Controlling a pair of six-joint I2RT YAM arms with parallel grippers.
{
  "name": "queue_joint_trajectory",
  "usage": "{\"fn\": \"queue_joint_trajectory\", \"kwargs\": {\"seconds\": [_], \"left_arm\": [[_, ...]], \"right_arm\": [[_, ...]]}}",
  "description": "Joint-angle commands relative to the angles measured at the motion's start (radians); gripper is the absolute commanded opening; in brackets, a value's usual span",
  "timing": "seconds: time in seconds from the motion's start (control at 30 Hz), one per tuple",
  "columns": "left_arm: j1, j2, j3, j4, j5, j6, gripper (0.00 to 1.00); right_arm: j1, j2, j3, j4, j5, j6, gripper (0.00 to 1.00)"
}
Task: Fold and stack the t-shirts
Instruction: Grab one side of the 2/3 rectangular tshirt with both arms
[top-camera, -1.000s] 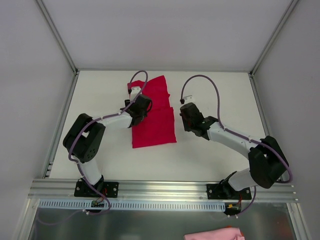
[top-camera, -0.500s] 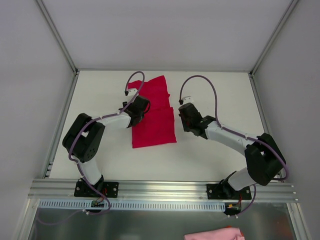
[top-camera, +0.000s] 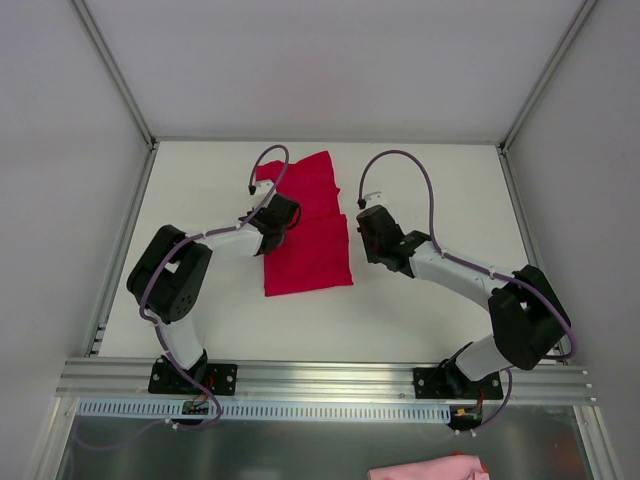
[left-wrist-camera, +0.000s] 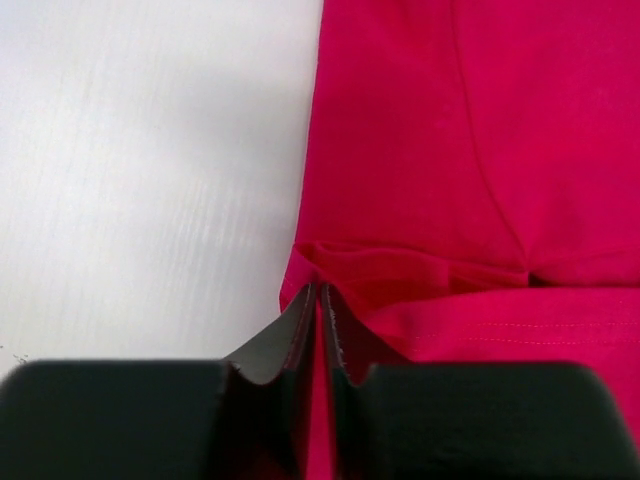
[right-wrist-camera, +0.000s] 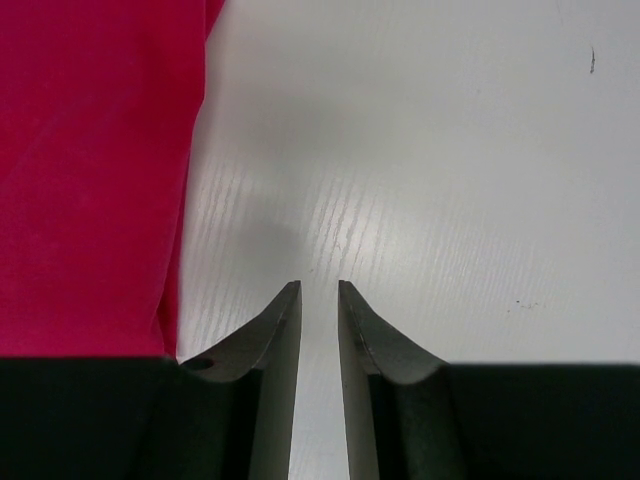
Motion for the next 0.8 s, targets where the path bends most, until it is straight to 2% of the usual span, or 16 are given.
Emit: {"fn": "queue_joint_trajectory", "kwargs": {"seconds": [0.0,0.07,0.33,0.43,0.47,0.5,0.53,0.57,0.6,0.7,0.77], "left_arm": [[0.013,0.013,0.024,-0.031,-0.033,-0.014,0.04],[0.015,0.015,0.027,-0.038,-0.038,-0.02,0.0],[0.03,0.003,0.033,-0.095,-0.085,-0.062,0.0],[0.033,0.012,0.056,-0.132,-0.107,-0.075,0.0],[0.033,0.01,0.056,-0.124,-0.104,-0.072,0.21],[0.033,0.003,0.044,-0.109,-0.096,-0.071,0.38],[0.033,-0.023,0.032,-0.092,-0.09,-0.068,0.54],[0.033,-0.045,0.019,-0.059,-0.081,-0.068,0.65],[0.031,-0.071,-0.013,-0.037,-0.073,-0.065,0.76],[0.025,-0.204,-0.094,0.027,-0.036,-0.043,0.81],[0.013,-0.319,-0.141,0.032,-0.028,-0.065,0.81]], "right_arm": [[0.004,-0.008,0.042,0.007,0.034,0.004,0.25],[0.004,-0.01,0.042,0.003,0.033,0.004,0.25],[0.004,-0.008,0.041,0.006,-0.001,0.002,0.25],[0.009,-0.01,0.035,0.006,-0.002,-0.001,0.31],[0.01,-0.01,0.033,0.009,-0.005,-0.007,0.35],[0.012,-0.013,0.03,0.014,-0.008,-0.007,0.48],[0.015,-0.018,0.029,0.018,-0.008,-0.007,0.54],[0.023,-0.027,0.009,0.03,-0.008,-0.008,0.61],[0.024,-0.039,-0.008,0.076,-0.024,-0.008,0.72],[0.024,-0.097,-0.063,0.132,-0.045,0.002,0.85],[0.024,-0.132,-0.077,0.132,-0.07,0.011,0.84]]}}
